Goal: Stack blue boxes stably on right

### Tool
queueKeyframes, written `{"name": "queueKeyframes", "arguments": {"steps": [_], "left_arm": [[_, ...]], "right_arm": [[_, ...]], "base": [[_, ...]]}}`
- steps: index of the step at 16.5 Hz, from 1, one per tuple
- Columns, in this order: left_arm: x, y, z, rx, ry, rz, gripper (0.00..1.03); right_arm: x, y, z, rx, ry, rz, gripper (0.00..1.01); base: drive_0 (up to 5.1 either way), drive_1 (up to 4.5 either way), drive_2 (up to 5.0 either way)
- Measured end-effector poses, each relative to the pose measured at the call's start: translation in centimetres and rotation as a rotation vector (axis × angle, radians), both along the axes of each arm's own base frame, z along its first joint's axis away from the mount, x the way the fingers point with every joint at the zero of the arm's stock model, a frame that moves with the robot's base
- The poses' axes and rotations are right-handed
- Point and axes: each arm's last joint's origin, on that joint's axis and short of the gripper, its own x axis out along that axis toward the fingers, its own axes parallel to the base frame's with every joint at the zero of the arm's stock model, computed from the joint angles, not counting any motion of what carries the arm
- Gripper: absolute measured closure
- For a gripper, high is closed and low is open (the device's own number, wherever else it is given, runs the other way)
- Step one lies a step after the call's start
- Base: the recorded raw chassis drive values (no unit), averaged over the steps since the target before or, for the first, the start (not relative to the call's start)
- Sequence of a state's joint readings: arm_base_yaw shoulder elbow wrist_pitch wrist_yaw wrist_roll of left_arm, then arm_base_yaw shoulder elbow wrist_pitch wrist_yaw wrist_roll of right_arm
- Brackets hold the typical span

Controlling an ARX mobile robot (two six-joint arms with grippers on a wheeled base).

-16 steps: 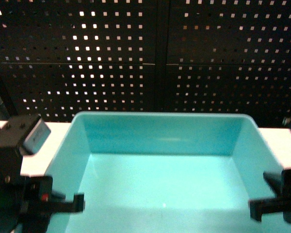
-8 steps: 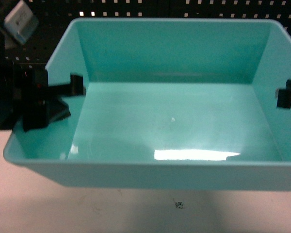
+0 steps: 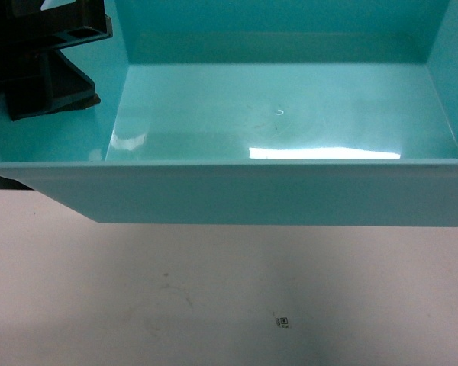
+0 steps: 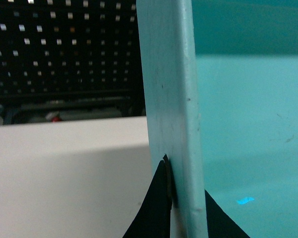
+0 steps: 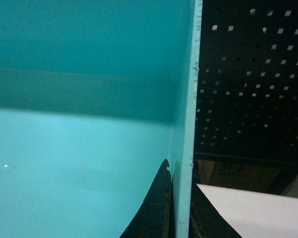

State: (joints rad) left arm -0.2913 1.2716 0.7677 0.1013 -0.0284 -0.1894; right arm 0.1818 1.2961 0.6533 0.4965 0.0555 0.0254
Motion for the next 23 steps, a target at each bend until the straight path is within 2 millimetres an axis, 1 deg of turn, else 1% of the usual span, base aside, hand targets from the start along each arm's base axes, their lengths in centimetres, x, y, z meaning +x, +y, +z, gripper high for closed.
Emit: {"name": "queueKeyframes", "arguments": {"steps": [1,4,9,23], "left_arm": [[-0.4,0.1,0.2,0.012,-0.055,0.001,1.01],[-1.6,0.6,1.5,0.032,-0.141,0.004,1.01],[-1.6,0.6,1.2,0.039,-0.131,0.006,1.01],[-1.6,0.6,1.2,0.040,-0.132,0.006,1.01]], "right_arm": [[-0.3,-0.1,0.3,0.004,-0.024,-0.003,0.99],[-0.6,-0.1,1.2,0.022,-0.067,0.000,0.99],[-0.6,-0.1,1.0,0.022,-0.056,0.000,0.99],[-0.6,-0.1,1.1,0.023,-0.058,0.002,0.99]], "base": [[0.0,0.00,0.0],[0.0,0.00,0.0],[0.0,0.00,0.0],[-1.4,-1.40,-1.4]]}}
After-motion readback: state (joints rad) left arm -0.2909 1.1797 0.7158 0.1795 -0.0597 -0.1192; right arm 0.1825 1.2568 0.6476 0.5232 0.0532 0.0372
